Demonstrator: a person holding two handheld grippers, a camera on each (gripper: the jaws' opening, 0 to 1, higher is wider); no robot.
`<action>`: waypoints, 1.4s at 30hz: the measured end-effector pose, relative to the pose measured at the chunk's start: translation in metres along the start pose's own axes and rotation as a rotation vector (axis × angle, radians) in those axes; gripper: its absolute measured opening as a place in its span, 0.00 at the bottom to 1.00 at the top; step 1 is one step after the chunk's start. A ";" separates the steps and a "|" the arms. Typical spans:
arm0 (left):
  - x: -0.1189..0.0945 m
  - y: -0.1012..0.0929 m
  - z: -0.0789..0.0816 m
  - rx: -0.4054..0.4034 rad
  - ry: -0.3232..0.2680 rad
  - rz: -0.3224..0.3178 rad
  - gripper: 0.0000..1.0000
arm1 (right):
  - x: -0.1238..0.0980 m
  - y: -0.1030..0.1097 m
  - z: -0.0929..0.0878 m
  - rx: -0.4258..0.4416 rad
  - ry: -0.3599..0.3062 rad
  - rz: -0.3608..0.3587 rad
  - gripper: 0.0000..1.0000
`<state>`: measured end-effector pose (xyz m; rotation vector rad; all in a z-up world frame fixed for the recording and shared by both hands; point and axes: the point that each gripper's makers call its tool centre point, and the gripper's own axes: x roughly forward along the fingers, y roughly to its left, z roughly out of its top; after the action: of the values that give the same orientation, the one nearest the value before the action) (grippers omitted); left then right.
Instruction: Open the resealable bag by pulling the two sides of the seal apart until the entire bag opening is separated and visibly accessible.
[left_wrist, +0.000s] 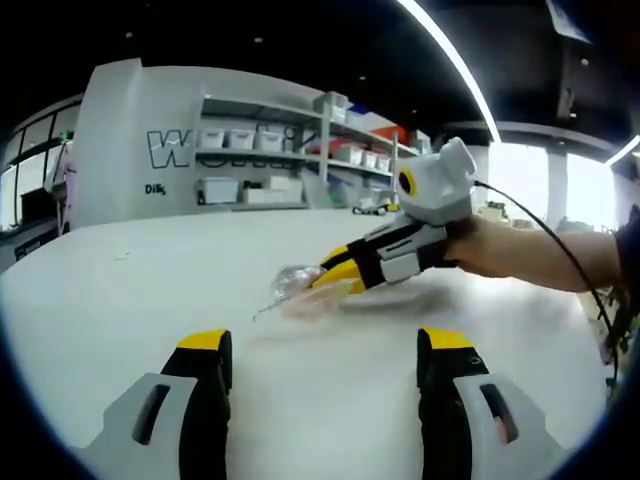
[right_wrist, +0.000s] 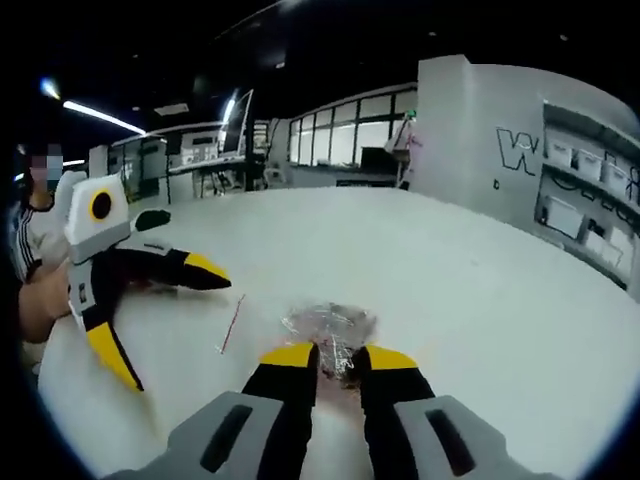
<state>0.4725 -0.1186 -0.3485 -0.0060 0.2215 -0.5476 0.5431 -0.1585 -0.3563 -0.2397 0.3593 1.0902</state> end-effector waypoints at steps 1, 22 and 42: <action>0.000 0.000 0.000 0.001 0.001 0.001 0.75 | -0.001 -0.001 0.000 0.012 -0.006 0.002 0.13; -0.001 0.001 -0.002 0.001 0.004 0.003 0.74 | -0.003 -0.007 0.002 0.330 -0.093 0.042 0.11; 0.000 0.002 -0.002 0.001 0.004 0.000 0.74 | -0.005 -0.011 0.005 0.515 -0.112 0.061 0.11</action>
<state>0.4727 -0.1171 -0.3509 -0.0042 0.2253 -0.5475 0.5517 -0.1654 -0.3496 0.2896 0.5348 1.0298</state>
